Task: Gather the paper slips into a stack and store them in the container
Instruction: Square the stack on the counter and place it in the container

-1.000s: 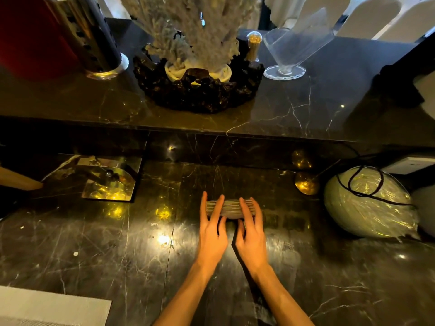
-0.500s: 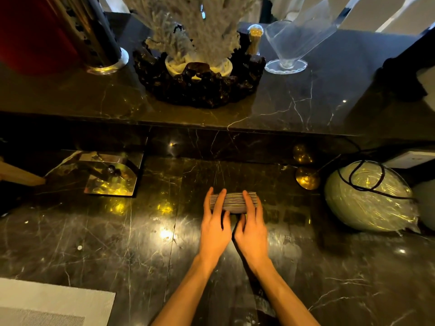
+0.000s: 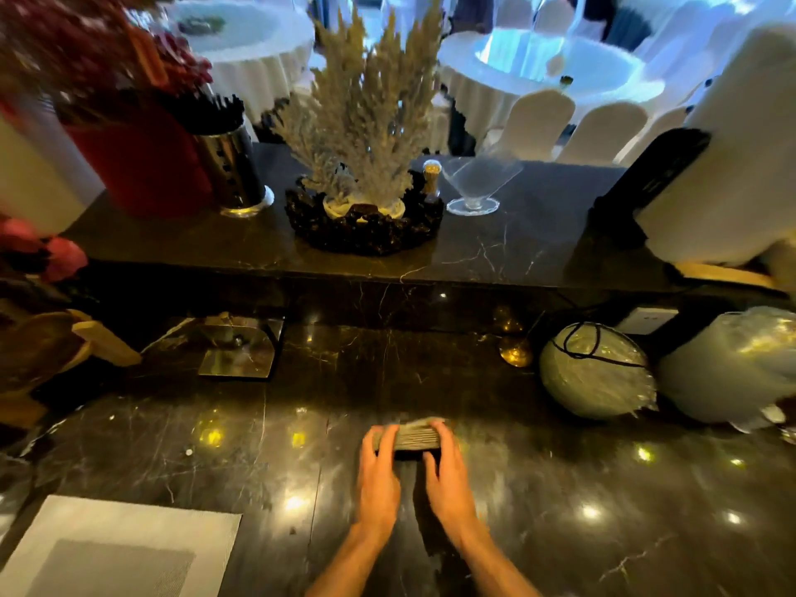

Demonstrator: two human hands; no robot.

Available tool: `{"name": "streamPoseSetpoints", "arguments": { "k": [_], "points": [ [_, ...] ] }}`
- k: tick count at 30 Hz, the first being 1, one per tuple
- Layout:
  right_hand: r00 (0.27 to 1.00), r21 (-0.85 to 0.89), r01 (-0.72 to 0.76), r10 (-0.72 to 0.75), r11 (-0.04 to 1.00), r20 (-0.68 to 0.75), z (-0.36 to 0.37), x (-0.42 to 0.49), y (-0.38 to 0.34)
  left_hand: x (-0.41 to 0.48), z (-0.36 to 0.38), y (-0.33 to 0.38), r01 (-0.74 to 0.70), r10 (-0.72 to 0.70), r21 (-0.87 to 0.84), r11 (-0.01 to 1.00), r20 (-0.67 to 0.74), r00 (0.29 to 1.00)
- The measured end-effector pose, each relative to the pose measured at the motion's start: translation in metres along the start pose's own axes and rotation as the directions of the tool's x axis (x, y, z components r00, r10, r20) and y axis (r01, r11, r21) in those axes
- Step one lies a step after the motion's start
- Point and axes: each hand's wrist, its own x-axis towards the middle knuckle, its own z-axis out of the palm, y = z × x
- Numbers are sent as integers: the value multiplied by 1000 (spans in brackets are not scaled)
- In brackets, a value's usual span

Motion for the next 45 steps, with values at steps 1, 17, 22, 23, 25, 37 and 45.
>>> {"name": "streamPoseSetpoints", "arguments": {
  "k": [1,17,22,23,25,37,45],
  "points": [
    [1000,5,-30,30,1000,10,-4,-11,-4,-13,-4,1,-9,9,5,1000,15,1000],
    [853,376,-491,345,786,393,-99,-175,-89,-216,-117,43,539,-221,-382,751,625,749],
    [710,209,-450,206,868,673,-115,-209,-95,-267,-130,36,629,-128,-408,662,765,631],
    [704,191,-438,203,879,680,-111,-214,-96,-274,-125,34,625,-131,-442,644,741,659],
    [740,247,-470,225,848,634,-100,-224,-97,-286,-115,30,601,-153,-539,591,656,739],
    [731,542,-682,425,491,535,-109,-252,-71,-311,-60,60,478,-227,-499,723,481,846],
    [688,537,-726,482,431,542,-128,-246,-38,-315,-28,76,550,-274,-472,689,533,801]
  ]
}}
